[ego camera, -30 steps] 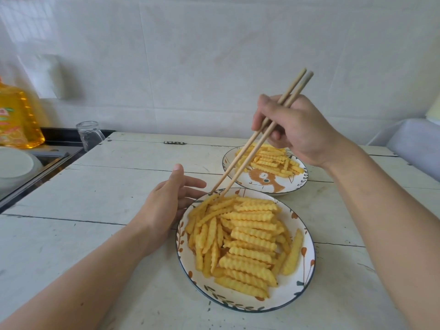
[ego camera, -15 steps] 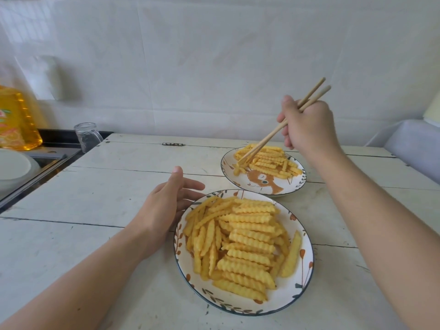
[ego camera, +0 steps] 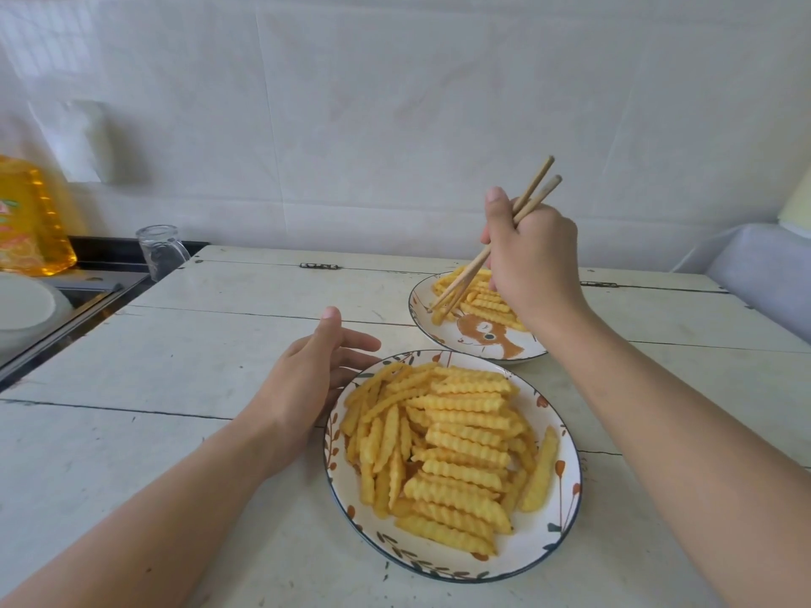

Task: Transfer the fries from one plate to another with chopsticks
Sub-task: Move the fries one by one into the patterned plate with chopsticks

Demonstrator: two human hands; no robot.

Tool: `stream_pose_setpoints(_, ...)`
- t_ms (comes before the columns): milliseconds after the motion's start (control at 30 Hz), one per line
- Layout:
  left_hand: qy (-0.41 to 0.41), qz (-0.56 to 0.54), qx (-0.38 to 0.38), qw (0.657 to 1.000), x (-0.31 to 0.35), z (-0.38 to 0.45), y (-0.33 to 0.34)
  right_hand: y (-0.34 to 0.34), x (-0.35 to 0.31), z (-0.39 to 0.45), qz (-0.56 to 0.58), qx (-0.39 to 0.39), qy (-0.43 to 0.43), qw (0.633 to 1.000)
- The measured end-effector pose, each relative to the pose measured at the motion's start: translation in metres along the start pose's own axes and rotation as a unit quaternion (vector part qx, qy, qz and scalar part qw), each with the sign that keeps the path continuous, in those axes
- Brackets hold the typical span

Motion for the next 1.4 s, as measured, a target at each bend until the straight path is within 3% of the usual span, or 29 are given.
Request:
stream_pose_setpoints(233,0.002,-0.001,-0.002,1.0,0.001,-0.002,0.0,-0.003,0.001,0.004,-0.038,-0.004,0.0,0.999)
stream_pose_setpoints(367,0.002,-0.001,-0.001,1.0,0.001,-0.001,0.0,-0.024,-0.01,0.026,0.067,-0.014,0.078,0.995)
stream_pose_setpoints(500,0.001,0.0,-0.001,1.0,0.001,-0.001,0.0,-0.045,-0.027,0.036,0.217,-0.127,0.136,0.958)
stream_pose_setpoints(700,-0.001,0.001,-0.002,1.0,0.0,-0.001,0.0,-0.037,-0.022,0.026,0.137,-0.244,0.097,0.955)
stream_pose_setpoints(767,-0.002,0.001,-0.003,1.0,0.0,-0.001,0.0,-0.04,-0.021,0.029,0.153,-0.215,0.106,0.959)
stream_pose_setpoints(867,-0.001,0.001,-0.003,1.0,-0.001,0.0,-0.001,-0.047,-0.014,0.039,0.182,-0.104,0.135,0.968)
stream_pose_setpoints(967,0.002,0.001,-0.001,1.0,-0.001,0.0,-0.001,-0.042,0.003,0.041,0.124,-0.031,0.142,0.982)
stream_pose_setpoints(1100,0.002,-0.001,-0.003,1.0,-0.001,0.0,-0.001,-0.025,0.018,0.027,0.033,-0.015,0.113,0.993)
stream_pose_setpoints(1400,0.005,0.0,-0.007,1.0,-0.001,0.001,-0.001,0.011,0.027,-0.004,0.029,-0.014,0.052,0.998)
Point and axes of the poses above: each hand's wrist, its own z-axis towards the middle knuckle, its own y-axis out of the palm, x = y × z, the point moved 2 cm from there along z, towards the middle knuckle, and after that the axes turned 8 degrees about x, right-handed, at the moved point
